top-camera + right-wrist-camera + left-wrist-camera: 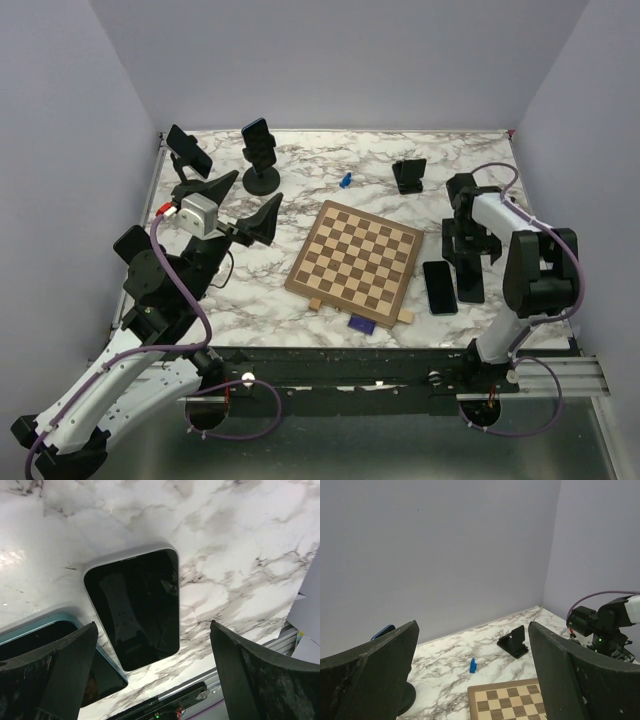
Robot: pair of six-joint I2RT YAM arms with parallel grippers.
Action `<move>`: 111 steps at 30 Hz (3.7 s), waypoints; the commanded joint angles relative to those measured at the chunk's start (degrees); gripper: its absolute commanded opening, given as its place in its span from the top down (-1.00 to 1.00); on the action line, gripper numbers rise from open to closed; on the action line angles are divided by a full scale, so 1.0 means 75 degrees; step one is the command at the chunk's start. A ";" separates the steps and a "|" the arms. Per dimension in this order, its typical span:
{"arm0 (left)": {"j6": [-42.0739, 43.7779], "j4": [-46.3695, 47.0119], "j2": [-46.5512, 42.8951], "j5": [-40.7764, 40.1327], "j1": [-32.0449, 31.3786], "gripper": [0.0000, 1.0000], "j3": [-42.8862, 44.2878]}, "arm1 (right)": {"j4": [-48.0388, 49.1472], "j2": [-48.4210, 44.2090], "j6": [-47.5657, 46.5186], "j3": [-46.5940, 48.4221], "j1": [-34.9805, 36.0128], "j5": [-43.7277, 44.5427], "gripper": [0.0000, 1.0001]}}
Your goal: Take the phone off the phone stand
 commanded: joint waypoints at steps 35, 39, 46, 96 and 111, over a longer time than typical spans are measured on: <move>0.0168 0.0115 0.0085 -0.0162 -0.0037 -0.97 -0.0055 | 0.3014 -0.0330 0.1290 -0.1323 -0.1524 -0.0646 -0.46; 0.0157 0.0127 0.0112 -0.0154 -0.0037 -0.97 -0.0067 | 0.2845 -0.0088 0.1387 -0.1288 -0.1526 -0.1087 -0.22; 0.0215 0.0134 0.0108 -0.0199 -0.0038 -0.97 -0.0067 | 0.2579 -0.0463 0.1670 -0.1638 -0.1518 -0.2112 -0.06; 0.0594 0.0135 0.0813 -0.1809 -0.0026 -0.97 -0.0070 | 0.7952 -0.1870 0.2439 -0.0797 0.1903 -0.5095 -1.00; 0.1657 0.2267 -0.0089 -0.4680 0.0010 -0.97 -0.1062 | 0.8924 0.2735 0.1398 0.4305 0.3998 -0.4778 -1.00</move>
